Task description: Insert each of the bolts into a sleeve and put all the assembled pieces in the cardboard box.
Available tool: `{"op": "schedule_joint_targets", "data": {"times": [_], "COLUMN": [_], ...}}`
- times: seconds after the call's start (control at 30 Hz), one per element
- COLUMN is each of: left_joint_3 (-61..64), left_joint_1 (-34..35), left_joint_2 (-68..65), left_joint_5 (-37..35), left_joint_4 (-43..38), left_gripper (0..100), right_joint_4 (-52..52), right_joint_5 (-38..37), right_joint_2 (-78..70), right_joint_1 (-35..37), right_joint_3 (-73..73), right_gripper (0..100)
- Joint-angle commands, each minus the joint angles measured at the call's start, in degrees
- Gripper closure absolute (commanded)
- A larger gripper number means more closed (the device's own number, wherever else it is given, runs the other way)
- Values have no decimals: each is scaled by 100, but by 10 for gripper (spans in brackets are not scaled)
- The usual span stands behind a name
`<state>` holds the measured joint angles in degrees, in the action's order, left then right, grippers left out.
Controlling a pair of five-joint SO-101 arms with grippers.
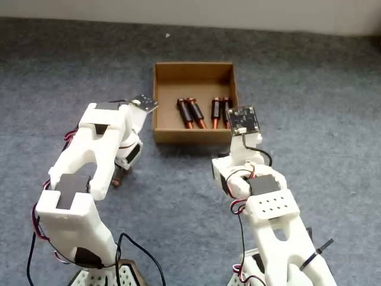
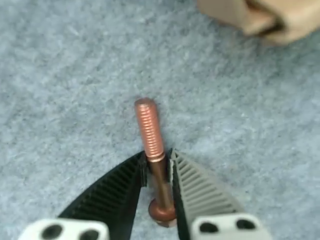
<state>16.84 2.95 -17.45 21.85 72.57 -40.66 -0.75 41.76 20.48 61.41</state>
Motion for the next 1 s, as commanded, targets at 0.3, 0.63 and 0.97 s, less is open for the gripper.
{"op": "schedule_joint_targets", "data": {"times": [0.3, 0.63, 0.97], "left_joint_3": [-391, 875, 1253], "left_joint_1": [-470, -611, -655], "left_joint_2": [1253, 2316, 2343], "left_joint_5": [2145, 5275, 5143], "left_joint_4": [686, 695, 316], "left_gripper": [995, 995, 989], "right_joint_4": [119, 119, 119], "right_joint_5": [-53, -53, -53], "right_joint_2": [189, 189, 189], "right_joint_1": [-31, -31, -40], "right_joint_3": [-40, -40, -40], "right_gripper": [992, 992, 992]}}
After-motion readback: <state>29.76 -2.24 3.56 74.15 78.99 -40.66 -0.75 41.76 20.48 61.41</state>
